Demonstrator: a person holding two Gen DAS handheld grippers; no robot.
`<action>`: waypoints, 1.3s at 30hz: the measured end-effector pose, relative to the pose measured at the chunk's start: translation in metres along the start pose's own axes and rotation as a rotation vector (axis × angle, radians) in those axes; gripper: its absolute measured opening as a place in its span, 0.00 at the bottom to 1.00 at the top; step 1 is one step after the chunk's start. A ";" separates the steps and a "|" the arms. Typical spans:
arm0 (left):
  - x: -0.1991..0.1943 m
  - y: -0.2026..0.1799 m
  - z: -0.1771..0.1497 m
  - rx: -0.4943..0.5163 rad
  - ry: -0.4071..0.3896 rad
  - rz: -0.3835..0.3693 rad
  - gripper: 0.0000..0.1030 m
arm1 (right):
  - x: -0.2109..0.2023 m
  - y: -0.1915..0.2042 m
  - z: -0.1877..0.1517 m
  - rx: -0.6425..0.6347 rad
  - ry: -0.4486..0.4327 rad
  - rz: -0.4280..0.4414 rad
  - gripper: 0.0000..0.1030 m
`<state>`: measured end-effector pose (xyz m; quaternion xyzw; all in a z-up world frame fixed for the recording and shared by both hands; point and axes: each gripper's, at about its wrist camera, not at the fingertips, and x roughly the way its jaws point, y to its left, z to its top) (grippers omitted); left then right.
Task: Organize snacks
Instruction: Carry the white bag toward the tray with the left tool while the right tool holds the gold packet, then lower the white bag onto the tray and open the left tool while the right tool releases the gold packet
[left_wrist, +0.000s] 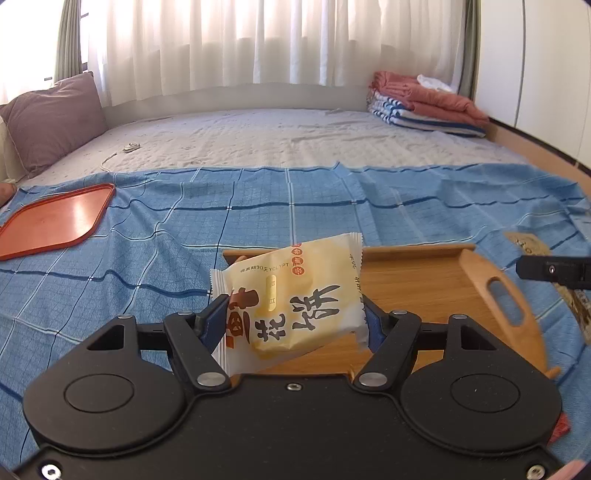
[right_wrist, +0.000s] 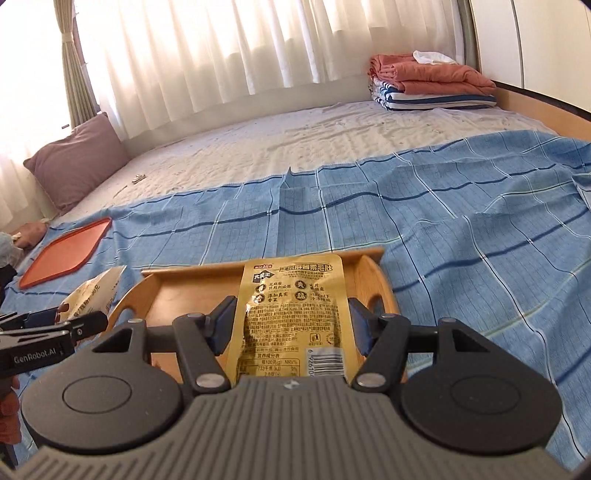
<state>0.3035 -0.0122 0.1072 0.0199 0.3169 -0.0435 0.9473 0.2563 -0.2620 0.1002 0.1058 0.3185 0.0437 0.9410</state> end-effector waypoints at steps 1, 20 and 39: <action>0.008 -0.001 0.000 0.003 0.008 0.005 0.67 | 0.009 0.001 0.002 -0.001 0.007 -0.005 0.63; 0.086 -0.013 -0.025 0.060 0.075 0.047 0.67 | 0.132 0.011 -0.016 0.033 0.144 -0.085 0.63; 0.080 -0.027 -0.035 0.093 0.113 0.085 0.72 | 0.135 0.021 -0.025 -0.046 0.131 -0.128 0.64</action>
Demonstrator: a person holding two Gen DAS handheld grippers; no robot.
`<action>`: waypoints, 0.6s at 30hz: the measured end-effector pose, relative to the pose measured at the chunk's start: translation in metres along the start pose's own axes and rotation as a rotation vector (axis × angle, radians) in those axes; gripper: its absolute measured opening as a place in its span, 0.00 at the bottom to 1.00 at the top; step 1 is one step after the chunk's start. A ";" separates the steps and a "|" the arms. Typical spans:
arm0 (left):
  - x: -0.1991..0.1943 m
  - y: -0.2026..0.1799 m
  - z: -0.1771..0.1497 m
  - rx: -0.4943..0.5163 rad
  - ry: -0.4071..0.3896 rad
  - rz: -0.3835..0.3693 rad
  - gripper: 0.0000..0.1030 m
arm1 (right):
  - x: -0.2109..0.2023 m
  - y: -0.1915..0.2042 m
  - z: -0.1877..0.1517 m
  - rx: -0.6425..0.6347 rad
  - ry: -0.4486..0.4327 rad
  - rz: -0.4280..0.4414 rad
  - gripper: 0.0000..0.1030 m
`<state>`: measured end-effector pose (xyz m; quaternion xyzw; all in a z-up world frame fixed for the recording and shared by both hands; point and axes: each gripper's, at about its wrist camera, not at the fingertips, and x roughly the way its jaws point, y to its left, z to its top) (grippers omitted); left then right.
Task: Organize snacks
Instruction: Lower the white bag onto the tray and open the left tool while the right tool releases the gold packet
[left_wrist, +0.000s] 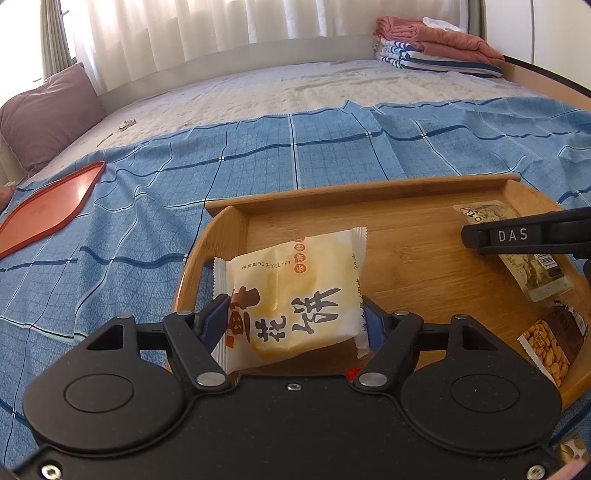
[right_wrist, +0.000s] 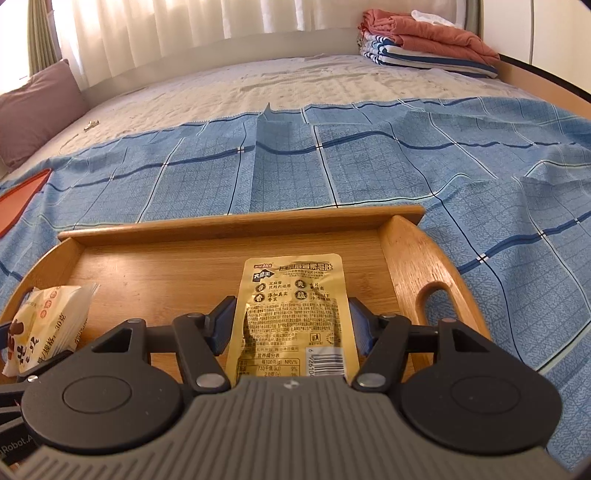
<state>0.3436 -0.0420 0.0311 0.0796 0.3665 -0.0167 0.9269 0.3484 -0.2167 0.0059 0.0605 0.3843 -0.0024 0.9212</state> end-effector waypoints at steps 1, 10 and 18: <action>-0.002 0.001 0.000 -0.004 -0.004 -0.003 0.75 | 0.000 0.001 0.000 -0.004 0.001 -0.001 0.67; -0.030 0.002 0.000 0.040 -0.090 0.017 0.91 | -0.013 -0.004 -0.002 0.041 0.000 0.046 0.78; -0.069 0.014 -0.008 0.013 -0.123 -0.038 0.94 | -0.051 -0.011 -0.011 0.039 -0.031 0.102 0.83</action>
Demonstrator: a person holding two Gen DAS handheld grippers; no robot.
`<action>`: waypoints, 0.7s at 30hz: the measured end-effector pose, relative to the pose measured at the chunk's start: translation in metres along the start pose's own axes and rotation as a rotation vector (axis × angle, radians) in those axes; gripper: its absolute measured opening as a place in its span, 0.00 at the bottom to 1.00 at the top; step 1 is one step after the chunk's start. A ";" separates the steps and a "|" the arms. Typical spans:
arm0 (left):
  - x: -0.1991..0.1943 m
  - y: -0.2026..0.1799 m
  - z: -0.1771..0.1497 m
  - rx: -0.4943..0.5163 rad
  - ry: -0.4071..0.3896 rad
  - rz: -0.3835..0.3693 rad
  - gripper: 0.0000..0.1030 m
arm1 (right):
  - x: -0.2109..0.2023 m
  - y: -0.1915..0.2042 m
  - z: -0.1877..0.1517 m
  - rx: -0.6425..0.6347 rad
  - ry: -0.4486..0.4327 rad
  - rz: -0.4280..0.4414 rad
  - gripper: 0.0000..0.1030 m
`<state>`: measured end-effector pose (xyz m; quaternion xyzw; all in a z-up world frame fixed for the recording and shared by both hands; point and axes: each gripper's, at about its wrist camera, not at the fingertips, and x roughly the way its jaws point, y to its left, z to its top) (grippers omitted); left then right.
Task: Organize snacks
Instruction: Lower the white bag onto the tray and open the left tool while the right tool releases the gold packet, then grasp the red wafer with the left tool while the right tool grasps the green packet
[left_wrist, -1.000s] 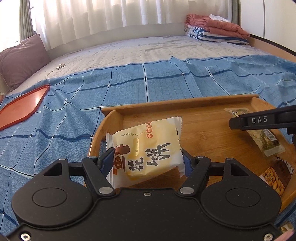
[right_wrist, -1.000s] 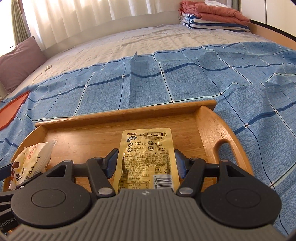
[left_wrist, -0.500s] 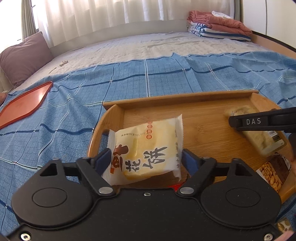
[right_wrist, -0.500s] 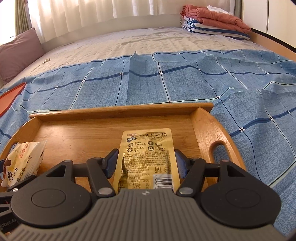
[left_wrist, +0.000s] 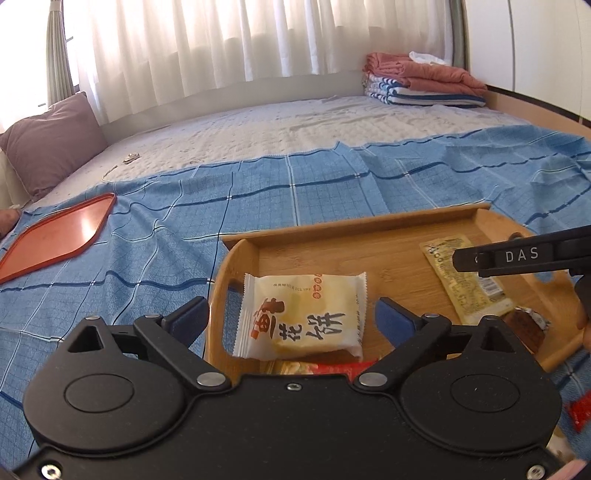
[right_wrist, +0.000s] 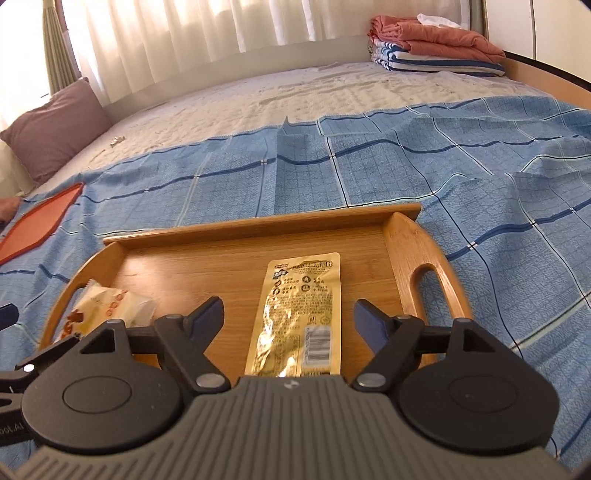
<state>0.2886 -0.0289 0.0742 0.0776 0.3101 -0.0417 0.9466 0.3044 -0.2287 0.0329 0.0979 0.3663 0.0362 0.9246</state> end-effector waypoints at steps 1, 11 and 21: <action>-0.007 0.001 -0.002 -0.001 -0.006 -0.009 0.95 | -0.007 -0.001 -0.003 -0.001 -0.004 0.011 0.84; -0.080 0.011 -0.044 -0.037 -0.043 -0.116 0.99 | -0.081 -0.003 -0.038 -0.033 -0.074 0.085 0.88; -0.128 0.021 -0.096 -0.123 -0.057 -0.119 1.00 | -0.144 -0.009 -0.092 -0.062 -0.156 0.088 0.96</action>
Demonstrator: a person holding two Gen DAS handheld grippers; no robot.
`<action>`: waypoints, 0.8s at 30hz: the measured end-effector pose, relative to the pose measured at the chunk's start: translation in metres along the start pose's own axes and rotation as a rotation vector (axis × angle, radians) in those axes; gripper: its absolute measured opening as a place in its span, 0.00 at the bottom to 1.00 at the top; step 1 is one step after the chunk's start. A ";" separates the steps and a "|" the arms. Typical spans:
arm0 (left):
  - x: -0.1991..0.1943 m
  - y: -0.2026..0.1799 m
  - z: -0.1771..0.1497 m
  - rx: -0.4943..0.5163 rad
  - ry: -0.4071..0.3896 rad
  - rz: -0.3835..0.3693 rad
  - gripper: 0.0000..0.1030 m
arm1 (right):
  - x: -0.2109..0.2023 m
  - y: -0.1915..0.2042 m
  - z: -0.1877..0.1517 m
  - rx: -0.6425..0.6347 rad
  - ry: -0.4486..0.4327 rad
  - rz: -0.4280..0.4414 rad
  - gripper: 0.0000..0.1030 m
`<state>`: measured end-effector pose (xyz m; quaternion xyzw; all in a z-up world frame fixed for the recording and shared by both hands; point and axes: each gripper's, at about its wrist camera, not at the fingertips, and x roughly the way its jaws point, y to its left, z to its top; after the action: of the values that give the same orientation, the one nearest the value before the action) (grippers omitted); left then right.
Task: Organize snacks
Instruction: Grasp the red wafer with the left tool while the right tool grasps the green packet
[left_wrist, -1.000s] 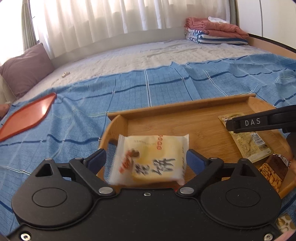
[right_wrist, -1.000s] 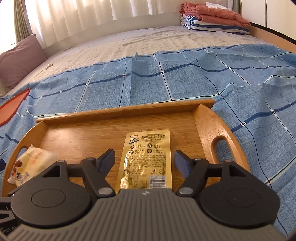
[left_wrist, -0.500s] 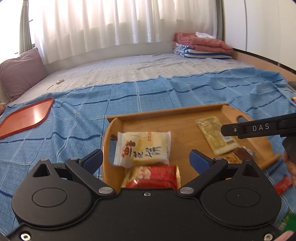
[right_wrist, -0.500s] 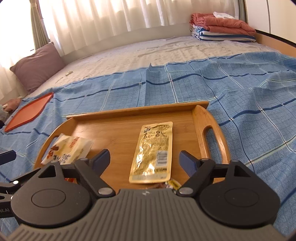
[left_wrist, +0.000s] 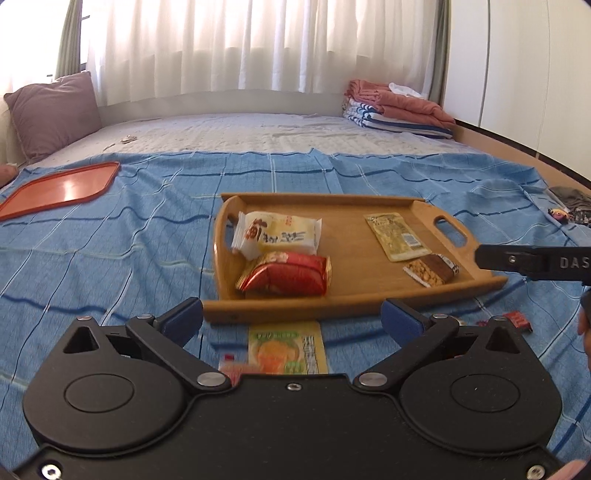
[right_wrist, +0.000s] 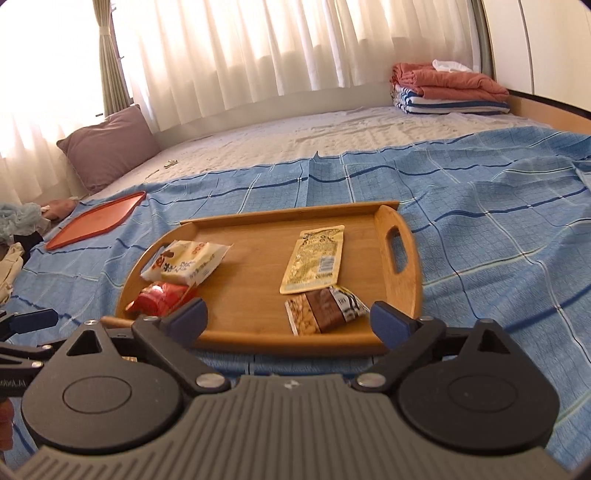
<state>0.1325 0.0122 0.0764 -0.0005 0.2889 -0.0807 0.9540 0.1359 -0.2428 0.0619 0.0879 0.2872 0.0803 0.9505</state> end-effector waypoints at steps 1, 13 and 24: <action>-0.004 0.001 -0.005 -0.008 0.000 0.003 1.00 | -0.005 0.001 -0.005 -0.008 -0.006 -0.006 0.97; -0.027 0.004 -0.051 -0.060 -0.006 0.040 1.00 | -0.045 0.002 -0.066 -0.074 -0.034 -0.080 1.00; -0.028 -0.003 -0.072 -0.020 -0.009 0.049 0.87 | -0.052 0.007 -0.109 -0.100 -0.018 -0.140 1.00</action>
<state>0.0694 0.0174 0.0319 -0.0031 0.2854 -0.0542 0.9569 0.0316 -0.2338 0.0014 0.0209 0.2799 0.0271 0.9594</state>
